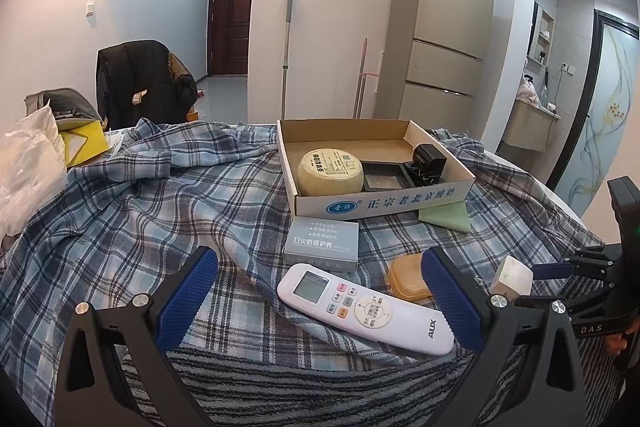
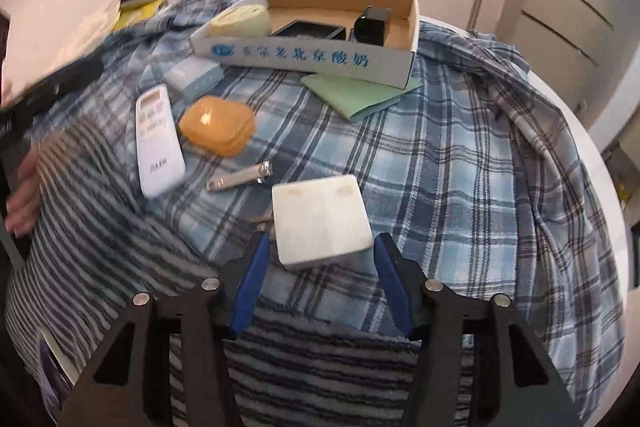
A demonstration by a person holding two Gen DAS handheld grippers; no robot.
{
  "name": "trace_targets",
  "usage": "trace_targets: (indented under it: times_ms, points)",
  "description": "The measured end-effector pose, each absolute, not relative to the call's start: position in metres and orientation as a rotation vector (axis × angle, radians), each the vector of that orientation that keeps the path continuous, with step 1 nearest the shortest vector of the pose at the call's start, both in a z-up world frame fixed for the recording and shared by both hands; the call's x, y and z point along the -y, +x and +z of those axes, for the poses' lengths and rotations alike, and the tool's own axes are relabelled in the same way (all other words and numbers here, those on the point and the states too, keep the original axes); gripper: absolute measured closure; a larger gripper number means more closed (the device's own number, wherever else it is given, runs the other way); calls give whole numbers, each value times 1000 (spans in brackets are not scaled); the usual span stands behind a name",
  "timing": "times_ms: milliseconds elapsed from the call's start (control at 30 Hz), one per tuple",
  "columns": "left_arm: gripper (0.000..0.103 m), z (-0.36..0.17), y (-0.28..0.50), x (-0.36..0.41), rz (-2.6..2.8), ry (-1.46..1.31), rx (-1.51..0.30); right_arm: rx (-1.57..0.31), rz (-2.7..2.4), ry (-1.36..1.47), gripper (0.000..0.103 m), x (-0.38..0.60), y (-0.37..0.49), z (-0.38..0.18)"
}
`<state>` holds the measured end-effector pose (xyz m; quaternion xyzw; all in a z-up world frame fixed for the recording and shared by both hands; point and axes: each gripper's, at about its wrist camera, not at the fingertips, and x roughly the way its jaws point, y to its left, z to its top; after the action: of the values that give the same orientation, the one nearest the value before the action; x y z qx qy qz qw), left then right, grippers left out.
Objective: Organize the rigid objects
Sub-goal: 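Lift the white square plug slightly with the right tool and hold it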
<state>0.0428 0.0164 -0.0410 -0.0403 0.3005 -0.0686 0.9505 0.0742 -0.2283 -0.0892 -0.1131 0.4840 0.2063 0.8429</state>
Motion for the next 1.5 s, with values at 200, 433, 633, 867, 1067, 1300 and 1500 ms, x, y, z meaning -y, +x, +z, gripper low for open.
trace_targets:
  times_ms: [200, 433, 633, 867, 1067, 1300, 1500]
  points:
    - [0, -42, 43, -16, -140, -81, -613, -1042, 444, -367, 54, 217, 76, -92]
    - [0, -42, 44, -16, -141, -81, -616, -1081, 509, -475, 47, 200, 93, -96]
    - [0, -43, 43, -14, -143, -74, -617, -1074, 438, -388, 53, 203, 90, -96]
    - [0, -44, 44, -14, -140, -80, -620, -974, 343, -259, 54, 217, 82, -84]
    - [0, -45, 45, -15, -139, -88, -627, -1022, 309, -189, 54, 229, 89, -95]
    - [0, -46, 46, -15, -140, -82, -628, -1076, 363, -69, 53, 245, 92, -88]
    - [0, -45, 45, -15, -140, -81, -627, -1140, 467, -26, 81, 239, 84, -94]
